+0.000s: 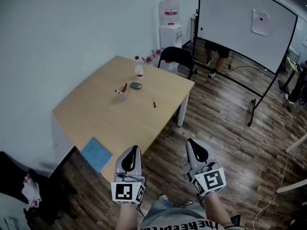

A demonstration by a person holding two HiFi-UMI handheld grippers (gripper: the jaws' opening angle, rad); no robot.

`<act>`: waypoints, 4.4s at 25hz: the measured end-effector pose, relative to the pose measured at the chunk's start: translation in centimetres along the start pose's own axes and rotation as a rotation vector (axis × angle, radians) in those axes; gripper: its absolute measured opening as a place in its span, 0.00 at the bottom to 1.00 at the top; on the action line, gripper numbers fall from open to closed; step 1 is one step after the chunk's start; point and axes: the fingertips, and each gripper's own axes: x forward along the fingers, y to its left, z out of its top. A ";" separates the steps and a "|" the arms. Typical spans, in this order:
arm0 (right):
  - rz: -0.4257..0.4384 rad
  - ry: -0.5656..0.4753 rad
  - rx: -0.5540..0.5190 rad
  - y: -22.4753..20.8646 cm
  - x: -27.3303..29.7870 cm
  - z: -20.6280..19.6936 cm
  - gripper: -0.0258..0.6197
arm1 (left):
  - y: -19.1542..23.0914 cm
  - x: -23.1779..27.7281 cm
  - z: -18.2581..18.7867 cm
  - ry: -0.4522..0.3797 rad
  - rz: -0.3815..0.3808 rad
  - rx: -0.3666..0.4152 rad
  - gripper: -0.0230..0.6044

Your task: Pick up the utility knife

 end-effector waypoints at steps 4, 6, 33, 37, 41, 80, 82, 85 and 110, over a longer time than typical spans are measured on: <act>-0.001 -0.004 -0.006 0.3 0.4 0.1 0.04 | 0.5 0.2 0.0 -0.002 -0.001 0.001 0.07; -0.004 -0.004 -0.010 0.4 0.6 0.1 0.04 | 0.8 0.3 -0.1 -0.002 -0.003 -0.002 0.07; -0.056 0.018 0.000 2.2 2.9 -1.3 0.04 | 4.3 1.9 -1.2 -0.002 -0.058 -0.023 0.07; -0.046 0.017 -0.001 1.2 3.9 -1.4 0.04 | 4.2 3.0 -1.5 0.000 -0.057 -0.023 0.07; -0.023 0.004 0.000 0.3 5.7 -1.3 0.04 | 4.8 4.6 -1.6 0.001 -0.038 -0.020 0.07; 0.183 0.004 0.036 -14.7 20.4 -2.9 0.04 | 3.4 23.0 -3.0 -0.001 0.105 0.027 0.07; 0.189 0.009 0.041 -14.8 20.8 -3.1 0.04 | 3.5 23.4 -2.9 0.001 0.107 0.028 0.07; 0.193 0.020 0.050 -14.8 21.6 -3.5 0.04 | 3.9 24.0 -2.8 0.001 0.105 0.025 0.07; 0.153 0.441 0.220 -12.7 32.8 -14.2 0.04 | 12.4 29.0 -4.9 0.045 0.047 -0.013 0.07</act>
